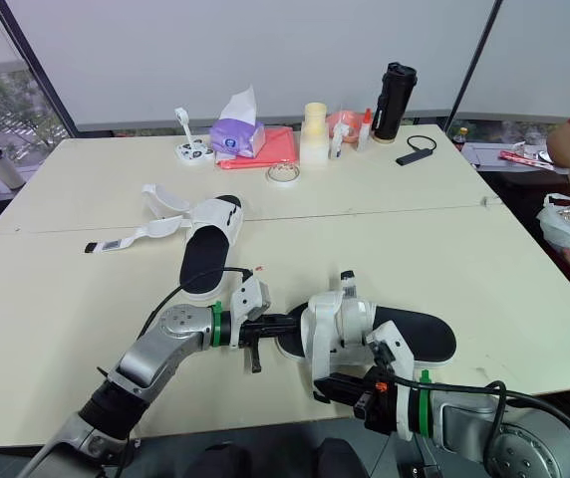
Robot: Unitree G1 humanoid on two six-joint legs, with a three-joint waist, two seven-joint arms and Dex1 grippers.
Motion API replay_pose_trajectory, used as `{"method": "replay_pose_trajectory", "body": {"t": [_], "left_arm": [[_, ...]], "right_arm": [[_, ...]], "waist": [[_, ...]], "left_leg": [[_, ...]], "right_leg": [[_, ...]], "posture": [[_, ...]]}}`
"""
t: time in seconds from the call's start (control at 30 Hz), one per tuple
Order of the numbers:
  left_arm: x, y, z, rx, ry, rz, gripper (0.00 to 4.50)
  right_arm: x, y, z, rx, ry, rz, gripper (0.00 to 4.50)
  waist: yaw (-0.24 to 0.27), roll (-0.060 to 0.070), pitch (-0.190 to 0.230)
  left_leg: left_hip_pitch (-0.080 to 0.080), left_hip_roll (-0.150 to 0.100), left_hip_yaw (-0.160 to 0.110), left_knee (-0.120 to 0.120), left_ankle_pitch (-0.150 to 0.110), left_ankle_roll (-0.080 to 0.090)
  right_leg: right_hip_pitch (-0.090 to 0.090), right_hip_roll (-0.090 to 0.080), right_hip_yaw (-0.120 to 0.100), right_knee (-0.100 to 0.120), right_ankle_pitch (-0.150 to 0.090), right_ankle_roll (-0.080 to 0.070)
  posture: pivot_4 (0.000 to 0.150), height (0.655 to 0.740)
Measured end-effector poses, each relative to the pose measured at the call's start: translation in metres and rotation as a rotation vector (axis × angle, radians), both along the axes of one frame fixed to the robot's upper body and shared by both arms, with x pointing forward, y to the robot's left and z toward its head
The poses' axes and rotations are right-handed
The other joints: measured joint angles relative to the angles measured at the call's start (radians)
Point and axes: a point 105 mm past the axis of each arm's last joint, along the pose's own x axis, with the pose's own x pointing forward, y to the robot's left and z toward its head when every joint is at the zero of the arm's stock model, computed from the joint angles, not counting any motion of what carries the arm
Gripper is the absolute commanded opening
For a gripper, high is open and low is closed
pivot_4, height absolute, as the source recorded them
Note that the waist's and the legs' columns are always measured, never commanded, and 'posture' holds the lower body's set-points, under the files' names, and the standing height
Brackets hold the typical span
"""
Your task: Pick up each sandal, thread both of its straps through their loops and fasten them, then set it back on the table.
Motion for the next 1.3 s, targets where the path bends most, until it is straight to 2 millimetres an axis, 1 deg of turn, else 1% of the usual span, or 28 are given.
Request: {"method": "replay_pose_trajectory", "body": {"t": [0.03, 0.1, 0.17, 0.27, 0.37, 0.4, 0.43, 0.57, 0.77, 1.03, 1.3], "left_arm": [[0.0, 0.001, 0.0, 0.0, 0.0, 0.003, 0.0], [0.001, 0.001, 0.0, 0.0, 0.0, 0.007, 0.0], [0.0, 0.0, 0.0, 0.0, 0.0, 0.005, 0.0], [-0.001, 0.0, 0.0, -0.002, -0.001, 0.001, 0.0], [0.0, 0.0, 0.0, -0.002, -0.002, 0.008, 0.0], [0.0, 0.0, 0.0, -0.003, -0.001, 0.009, 0.0], [-0.001, -0.001, 0.0, -0.004, -0.001, 0.007, 0.0], [-0.001, -0.002, 0.0, -0.005, -0.001, 0.004, 0.0], [-0.001, -0.001, 0.0, -0.008, -0.003, 0.018, 0.0], [-0.002, 0.0, 0.0, -0.01, -0.005, 0.027, 0.0], [-0.002, 0.0, 0.0, -0.008, -0.006, 0.027, 0.0]], "right_arm": [[0.004, 0.001, 0.008, 0.028, -0.011, -0.002, 0.05], [0.019, 0.0, 0.033, 0.091, -0.077, -0.018, 0.05], [0.026, -0.001, 0.054, 0.144, -0.116, -0.02, 0.05], [0.033, -0.002, 0.066, 0.172, -0.108, -0.02, 0.05], [0.052, -0.005, 0.084, 0.214, -0.133, -0.04, 0.05], [0.056, -0.006, 0.086, 0.217, -0.138, -0.045, 0.05], [0.058, -0.007, 0.085, 0.207, -0.133, -0.044, 0.05], [0.061, -0.006, 0.063, 0.158, -0.048, -0.026, 0.05], [0.055, -0.004, 0.049, 0.129, 0.017, 0.05, 0.05], [0.049, -0.01, 0.04, 0.1, 0.056, 0.078, 0.05], [0.05, -0.014, 0.035, 0.07, 0.04, 0.083, 0.05]], "waist": [[-0.002, 0.0, 0.0], [-0.001, 0.0, 0.0], [0.0, 0.0, 0.0], [0.001, 0.0, 0.0], [-0.001, 0.0, 0.0], [0.001, 0.0, 0.0], [0.002, -0.001, 0.0], [0.003, 0.0, 0.0], [0.001, 0.001, 0.0], [0.001, 0.0, 0.0], [0.001, 0.0, 0.0]], "left_leg": [[0.0, 0.0, 0.0, 0.0, 0.0, 0.0], [0.001, 0.0, 0.001, 0.001, 0.0, 0.0], [0.001, 0.0, 0.0, 0.0, 0.0, 0.0], [0.0, 0.0, 0.0, -0.001, 0.0, 0.0], [0.0, 0.0, 0.0, 0.0, 0.0, 0.0], [0.0, 0.0, 0.0, 0.0, 0.0, 0.0], [0.0, 0.0, 0.0, 0.0, 0.0, 0.0], [0.0, 0.0, 0.0, 0.0, 0.0, 0.0], [0.0, 0.001, 0.0, 0.0, 0.0, 0.0], [0.0, 0.001, 0.0, 0.0, 0.0, 0.0], [0.0, 0.001, 0.0, 0.0, 0.0, 0.0]], "right_leg": [[0.0, 0.0, 0.0, 0.0, 0.0, 0.0], [0.0, 0.0, 0.0, 0.001, 0.0, 0.0], [0.001, 0.0, 0.0, 0.001, 0.0, 0.0], [0.0, 0.0, 0.0, 0.001, 0.0, 0.0], [0.0, 0.0, 0.0, 0.001, 0.0, 0.0], [0.0, 0.0, 0.0, 0.001, 0.0, 0.0], [0.0, 0.0, 0.0, 0.001, 0.0, 0.0], [0.0, -0.001, 0.0, 0.001, 0.0, 0.0], [0.0, -0.001, 0.0, 0.001, 0.0, -0.001], [0.0, -0.001, 0.0, 0.001, 0.0, -0.001], [0.0, 0.0, 0.0, 0.001, 0.0, 0.0]], "posture": [[0.15, 0.74], [0.15, 0.74], [0.15, 0.74], [0.15, 0.74], [0.15, 0.74], [0.15, 0.74], [0.15, 0.74], [0.15, 0.74], [0.15, 0.74], [0.15, 0.74], [0.15, 0.74]]}}
